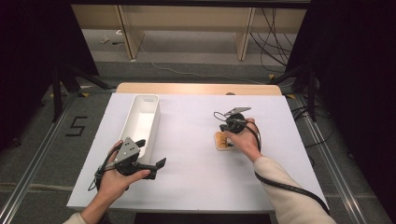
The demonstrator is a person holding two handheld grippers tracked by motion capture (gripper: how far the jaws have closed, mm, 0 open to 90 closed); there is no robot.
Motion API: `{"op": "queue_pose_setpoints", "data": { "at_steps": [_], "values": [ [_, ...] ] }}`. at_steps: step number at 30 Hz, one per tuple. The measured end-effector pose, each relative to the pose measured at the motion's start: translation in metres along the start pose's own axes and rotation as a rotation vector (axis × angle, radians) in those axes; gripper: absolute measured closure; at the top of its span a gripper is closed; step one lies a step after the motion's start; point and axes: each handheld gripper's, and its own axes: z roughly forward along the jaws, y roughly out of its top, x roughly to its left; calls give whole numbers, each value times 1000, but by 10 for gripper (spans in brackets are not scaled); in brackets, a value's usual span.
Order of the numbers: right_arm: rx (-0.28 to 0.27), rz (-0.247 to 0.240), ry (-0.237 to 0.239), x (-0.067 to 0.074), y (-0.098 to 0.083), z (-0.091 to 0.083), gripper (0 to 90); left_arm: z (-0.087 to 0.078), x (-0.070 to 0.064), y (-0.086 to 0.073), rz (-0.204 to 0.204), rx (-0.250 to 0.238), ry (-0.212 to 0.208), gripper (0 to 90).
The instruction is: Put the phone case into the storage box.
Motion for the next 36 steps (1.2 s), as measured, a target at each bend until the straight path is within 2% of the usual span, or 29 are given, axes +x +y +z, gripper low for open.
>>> {"op": "queue_pose_setpoints", "data": {
  "at_steps": [9,23,30,36],
  "values": [
    [53,2,-17,3,7,18,900,0,0,0,-1,-2,-3,0],
    [100,18,-51,0,10,30,900,0,0,0,1,1,-4,0],
    [131,27,-49,-2,13,33,900,0,0,0,1,1,-4,0],
    [174,10,-27,-1,15,32,900,0,0,0,1,2,-3,0]
  ]
}}
